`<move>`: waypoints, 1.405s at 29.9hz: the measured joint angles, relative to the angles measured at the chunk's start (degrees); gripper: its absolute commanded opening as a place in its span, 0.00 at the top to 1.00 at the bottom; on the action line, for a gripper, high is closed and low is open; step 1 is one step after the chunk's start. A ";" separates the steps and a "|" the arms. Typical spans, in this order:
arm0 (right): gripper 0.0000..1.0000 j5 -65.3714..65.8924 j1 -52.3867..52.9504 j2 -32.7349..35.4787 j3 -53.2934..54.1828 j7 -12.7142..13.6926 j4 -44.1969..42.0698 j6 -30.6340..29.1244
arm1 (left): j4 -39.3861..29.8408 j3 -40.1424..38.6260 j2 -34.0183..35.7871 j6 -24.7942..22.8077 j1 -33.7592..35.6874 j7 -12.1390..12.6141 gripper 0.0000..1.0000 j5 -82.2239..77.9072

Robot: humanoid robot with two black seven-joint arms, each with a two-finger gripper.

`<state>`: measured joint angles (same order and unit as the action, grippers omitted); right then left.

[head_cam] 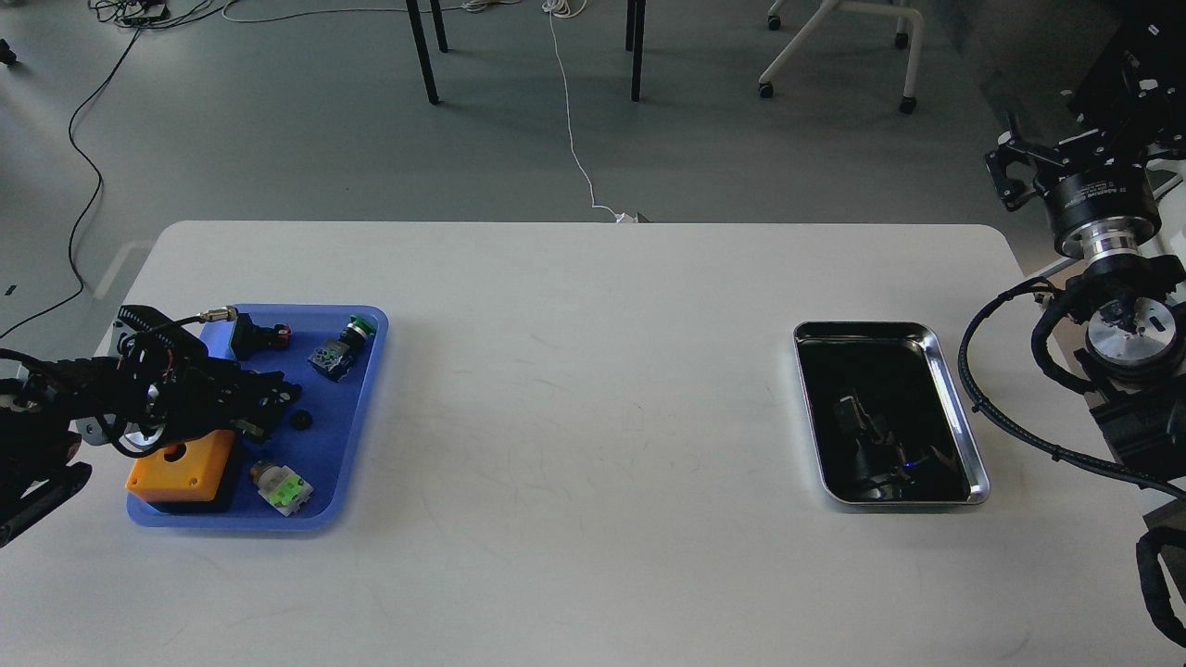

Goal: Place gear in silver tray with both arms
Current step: 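Lower the left gripper into the blue tray and grasp a black gear, then carry the black gear with the left gripper toward the table center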

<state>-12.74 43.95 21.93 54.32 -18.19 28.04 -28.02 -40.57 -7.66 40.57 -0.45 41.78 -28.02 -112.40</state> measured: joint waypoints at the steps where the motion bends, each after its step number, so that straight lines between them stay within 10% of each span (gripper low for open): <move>1: 0.01 0.00 0.00 0.03 0.00 0.00 0.00 0.00 | -0.14 -0.01 0.06 -0.07 0.23 0.00 0.81 0.00; 14: 0.01 0.00 0.16 1.91 0.00 0.00 0.11 0.00 | -7.37 -0.44 11.00 -3.29 10.41 0.05 0.80 3.47; 25: 0.01 0.00 0.19 2.93 -0.02 0.00 0.74 0.01 | -28.69 -1.02 13.22 -14.50 23.73 0.02 0.80 18.94; 33: 0.01 -0.12 -1.94 6.85 0.14 0.00 4.55 0.02 | -32.18 -0.46 -3.00 -15.69 30.38 0.40 0.80 17.97; 42: 0.01 -0.16 -14.24 14.05 1.03 0.24 13.99 0.03 | -26.74 2.08 -27.13 -15.49 29.77 6.98 0.80 5.94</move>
<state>-12.90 29.71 35.98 55.34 -17.95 42.03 -27.98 -67.31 -5.58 13.44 -15.94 71.54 -21.04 -106.46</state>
